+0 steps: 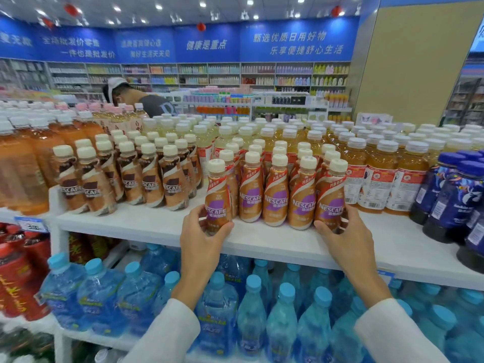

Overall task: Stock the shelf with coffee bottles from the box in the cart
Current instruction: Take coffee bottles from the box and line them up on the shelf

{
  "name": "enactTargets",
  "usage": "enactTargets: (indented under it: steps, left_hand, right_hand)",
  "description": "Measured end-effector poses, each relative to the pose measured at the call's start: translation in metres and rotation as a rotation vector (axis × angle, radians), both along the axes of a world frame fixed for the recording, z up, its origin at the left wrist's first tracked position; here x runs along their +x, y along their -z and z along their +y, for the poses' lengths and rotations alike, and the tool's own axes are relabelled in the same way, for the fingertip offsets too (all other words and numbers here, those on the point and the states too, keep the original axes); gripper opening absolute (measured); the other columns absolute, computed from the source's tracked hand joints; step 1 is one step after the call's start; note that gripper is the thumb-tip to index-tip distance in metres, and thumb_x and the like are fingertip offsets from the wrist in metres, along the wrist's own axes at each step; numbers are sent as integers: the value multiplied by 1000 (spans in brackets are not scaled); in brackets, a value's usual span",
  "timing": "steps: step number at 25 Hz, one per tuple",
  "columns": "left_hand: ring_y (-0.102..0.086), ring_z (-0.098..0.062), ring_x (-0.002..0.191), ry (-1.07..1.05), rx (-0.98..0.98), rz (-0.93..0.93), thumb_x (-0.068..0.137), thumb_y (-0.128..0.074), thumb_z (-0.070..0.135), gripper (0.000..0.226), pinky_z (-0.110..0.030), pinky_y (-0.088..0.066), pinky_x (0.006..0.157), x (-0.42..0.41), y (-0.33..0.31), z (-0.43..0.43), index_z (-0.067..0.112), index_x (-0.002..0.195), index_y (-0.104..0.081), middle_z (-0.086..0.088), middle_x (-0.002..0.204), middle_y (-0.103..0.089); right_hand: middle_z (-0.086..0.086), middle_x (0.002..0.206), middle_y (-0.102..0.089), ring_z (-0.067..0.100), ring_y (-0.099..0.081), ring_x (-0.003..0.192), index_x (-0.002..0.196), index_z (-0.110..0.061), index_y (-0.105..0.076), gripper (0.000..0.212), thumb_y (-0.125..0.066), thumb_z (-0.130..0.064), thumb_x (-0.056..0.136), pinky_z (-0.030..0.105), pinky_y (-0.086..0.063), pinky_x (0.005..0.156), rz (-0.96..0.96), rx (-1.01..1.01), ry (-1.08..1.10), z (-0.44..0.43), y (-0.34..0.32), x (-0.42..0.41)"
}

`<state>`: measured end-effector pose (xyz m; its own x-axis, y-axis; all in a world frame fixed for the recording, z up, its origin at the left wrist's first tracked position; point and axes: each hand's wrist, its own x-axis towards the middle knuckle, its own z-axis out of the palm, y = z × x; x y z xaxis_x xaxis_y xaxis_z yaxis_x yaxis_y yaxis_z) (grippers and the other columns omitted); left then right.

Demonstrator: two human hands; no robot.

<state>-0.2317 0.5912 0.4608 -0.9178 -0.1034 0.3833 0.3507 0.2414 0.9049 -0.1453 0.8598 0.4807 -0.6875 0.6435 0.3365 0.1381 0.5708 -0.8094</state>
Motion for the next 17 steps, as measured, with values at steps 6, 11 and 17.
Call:
enactTargets:
  steps: [6,11,17]
  left_hand:
    - [-60,-12,109,-30,-31,14,73,-89,39,63,-34,-55,92,-4,-6,2,36,120,-47,8,120,-57]
    - [-59,-12,109,-49,-29,23,74,-88,41,64,-31,-55,90,-2,-5,6,36,122,-46,7,121,-56]
    - [-59,-14,110,-30,-44,15,74,-88,42,69,-32,-55,90,-2,-5,4,28,129,-49,6,123,-56]
  right_hand:
    - [1,146,-53,24,-55,128,147,-24,-38,71,-74,-41,89,42,-46,105,-32,28,6,-4,0,-2]
    - [0,146,-53,22,-55,128,147,-24,-38,70,-74,-42,89,39,-46,103,-28,33,2,-4,0,-1]
    - [0,147,-53,22,-55,128,149,-24,-37,73,-73,-44,88,39,-47,104,-37,30,7,-4,0,-3]
